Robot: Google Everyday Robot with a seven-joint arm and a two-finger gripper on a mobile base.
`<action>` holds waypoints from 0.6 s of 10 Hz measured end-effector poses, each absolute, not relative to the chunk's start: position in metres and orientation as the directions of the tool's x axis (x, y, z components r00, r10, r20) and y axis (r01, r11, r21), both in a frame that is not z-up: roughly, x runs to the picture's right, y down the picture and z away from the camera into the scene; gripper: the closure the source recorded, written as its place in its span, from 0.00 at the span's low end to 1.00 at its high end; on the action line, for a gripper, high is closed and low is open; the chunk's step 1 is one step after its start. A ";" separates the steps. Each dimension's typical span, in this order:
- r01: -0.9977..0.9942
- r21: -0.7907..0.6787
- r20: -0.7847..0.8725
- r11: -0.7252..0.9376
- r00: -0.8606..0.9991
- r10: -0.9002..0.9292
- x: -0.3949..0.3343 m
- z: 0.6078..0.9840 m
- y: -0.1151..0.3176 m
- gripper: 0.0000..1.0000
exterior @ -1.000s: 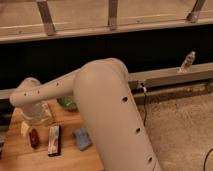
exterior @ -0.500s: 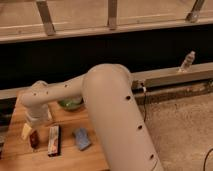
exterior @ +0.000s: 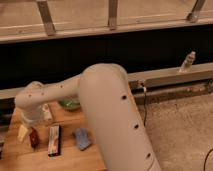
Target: Place the pepper in the ceramic bowl
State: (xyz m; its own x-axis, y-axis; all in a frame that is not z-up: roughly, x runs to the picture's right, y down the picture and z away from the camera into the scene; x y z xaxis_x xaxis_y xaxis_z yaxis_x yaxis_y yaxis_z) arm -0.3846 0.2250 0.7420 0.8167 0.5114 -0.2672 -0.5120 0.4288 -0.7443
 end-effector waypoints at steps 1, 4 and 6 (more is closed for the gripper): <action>-0.502 -0.749 -0.264 0.433 0.825 0.500 -0.392 0.740 0.229 0.20; -0.471 -0.762 -0.265 0.445 0.853 0.450 -0.408 0.742 0.241 0.20; -0.481 -0.759 -0.299 0.439 0.856 0.422 -0.409 0.757 0.250 0.20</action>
State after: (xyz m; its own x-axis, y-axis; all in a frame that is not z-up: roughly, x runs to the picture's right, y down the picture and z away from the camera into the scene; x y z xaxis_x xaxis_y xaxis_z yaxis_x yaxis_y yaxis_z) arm -0.4087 0.2498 0.7568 0.8561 0.4217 -0.2988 -0.4810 0.4388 -0.7590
